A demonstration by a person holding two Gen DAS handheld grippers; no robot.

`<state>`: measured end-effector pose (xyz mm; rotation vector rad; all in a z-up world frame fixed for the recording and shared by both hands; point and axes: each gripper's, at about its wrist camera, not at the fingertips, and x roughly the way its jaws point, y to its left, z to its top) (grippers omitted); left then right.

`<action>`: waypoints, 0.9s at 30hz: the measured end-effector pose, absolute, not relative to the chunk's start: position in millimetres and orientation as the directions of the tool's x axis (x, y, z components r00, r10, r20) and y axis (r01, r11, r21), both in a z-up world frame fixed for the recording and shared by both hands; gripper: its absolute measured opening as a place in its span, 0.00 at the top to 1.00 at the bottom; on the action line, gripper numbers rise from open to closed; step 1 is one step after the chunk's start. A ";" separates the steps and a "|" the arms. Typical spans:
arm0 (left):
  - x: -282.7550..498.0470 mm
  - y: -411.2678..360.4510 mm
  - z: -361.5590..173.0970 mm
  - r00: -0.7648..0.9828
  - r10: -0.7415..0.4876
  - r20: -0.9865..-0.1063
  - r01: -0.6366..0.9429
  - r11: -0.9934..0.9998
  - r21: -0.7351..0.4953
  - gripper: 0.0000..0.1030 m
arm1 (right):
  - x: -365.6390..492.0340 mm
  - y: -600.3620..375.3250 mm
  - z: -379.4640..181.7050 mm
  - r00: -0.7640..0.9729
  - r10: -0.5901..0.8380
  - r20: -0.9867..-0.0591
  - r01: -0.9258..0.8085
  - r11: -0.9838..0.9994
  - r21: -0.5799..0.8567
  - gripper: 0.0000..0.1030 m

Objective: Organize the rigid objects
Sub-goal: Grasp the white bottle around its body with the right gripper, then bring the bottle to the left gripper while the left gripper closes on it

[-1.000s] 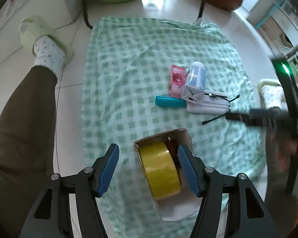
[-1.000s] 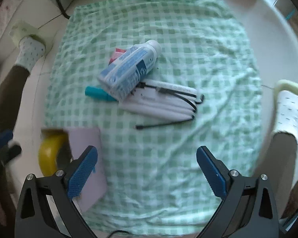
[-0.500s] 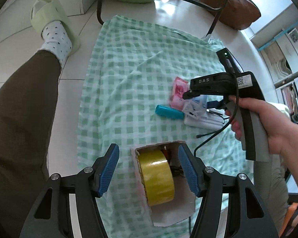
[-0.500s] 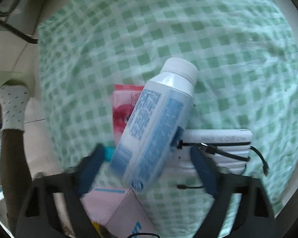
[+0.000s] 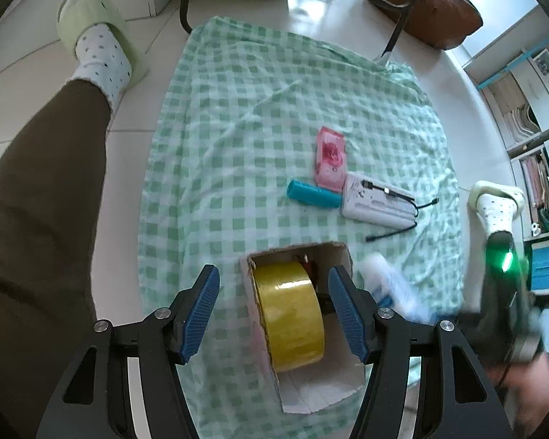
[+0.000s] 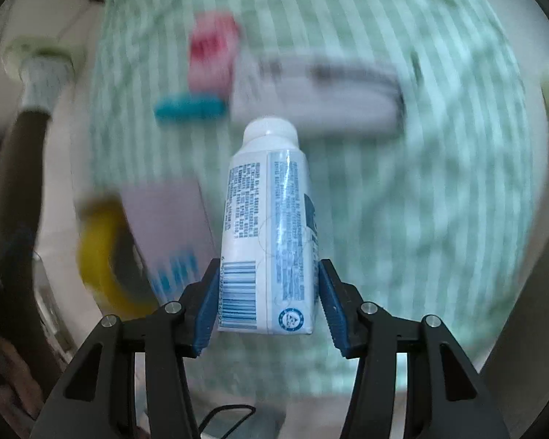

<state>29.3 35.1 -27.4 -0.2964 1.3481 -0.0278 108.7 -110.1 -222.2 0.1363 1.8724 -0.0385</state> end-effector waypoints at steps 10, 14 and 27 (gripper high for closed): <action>25.6 32.6 -20.2 0.279 -0.057 -0.958 -0.144 0.984 -0.101 0.41 | 46.6 -100.9 -272.5 -0.409 -0.093 -0.908 0.110 0.982 -0.151 0.16; 26.7 28.7 -26.7 0.248 -0.058 -0.967 -0.159 0.982 -0.099 0.41 | 49.8 -93.3 -279.2 -0.327 -0.075 -0.942 0.113 0.987 -0.118 0.35; 17.6 20.4 -6.6 0.132 -0.253 -0.958 -0.017 0.966 -0.258 0.41 | 52.3 -87.9 -189.9 0.037 0.266 -0.963 0.305 0.915 0.265 0.49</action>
